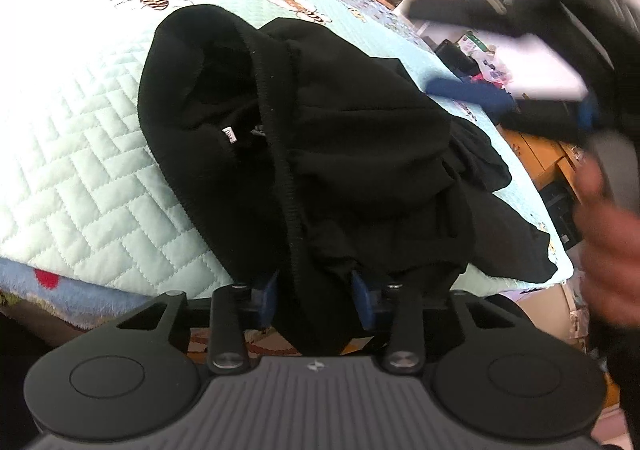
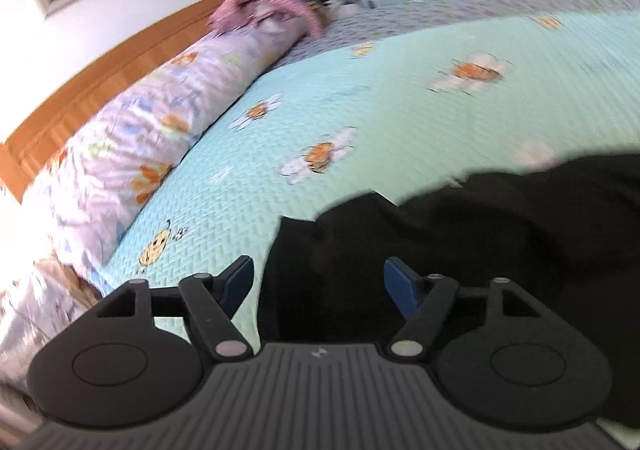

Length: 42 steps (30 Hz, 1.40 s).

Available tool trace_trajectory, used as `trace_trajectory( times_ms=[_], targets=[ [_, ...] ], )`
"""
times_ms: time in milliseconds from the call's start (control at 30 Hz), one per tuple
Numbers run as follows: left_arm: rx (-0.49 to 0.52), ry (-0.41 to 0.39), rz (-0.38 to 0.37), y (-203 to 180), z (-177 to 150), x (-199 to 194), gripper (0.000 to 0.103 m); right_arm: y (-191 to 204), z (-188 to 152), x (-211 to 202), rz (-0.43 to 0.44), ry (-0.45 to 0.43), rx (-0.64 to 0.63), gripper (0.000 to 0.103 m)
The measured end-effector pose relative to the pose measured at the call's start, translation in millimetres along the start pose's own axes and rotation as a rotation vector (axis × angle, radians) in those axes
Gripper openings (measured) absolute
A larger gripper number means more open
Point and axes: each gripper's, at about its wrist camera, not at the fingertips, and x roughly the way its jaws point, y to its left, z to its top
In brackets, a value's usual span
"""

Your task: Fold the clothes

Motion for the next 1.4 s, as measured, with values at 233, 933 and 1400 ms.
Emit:
trace_trajectory(
  times_ms=[233, 933, 1400],
  targets=[
    [0.038, -0.004, -0.02, 8.9, -1.2, -10.8, 0.032, 48.2, 24.3, 79.7, -0.114, 0.111, -0.272, 0.074],
    [0.017, -0.031, -0.07, 22.7, 3.8, -16.7, 0.043, 40.1, 79.9, 103.6, -0.134, -0.016, -0.121, 0.006],
    [0.131, -0.147, 0.085, 29.0, 72.3, -38.4, 0.015, 36.8, 143.0, 70.0, -0.101, -0.164, -0.141, 0.006]
  ],
)
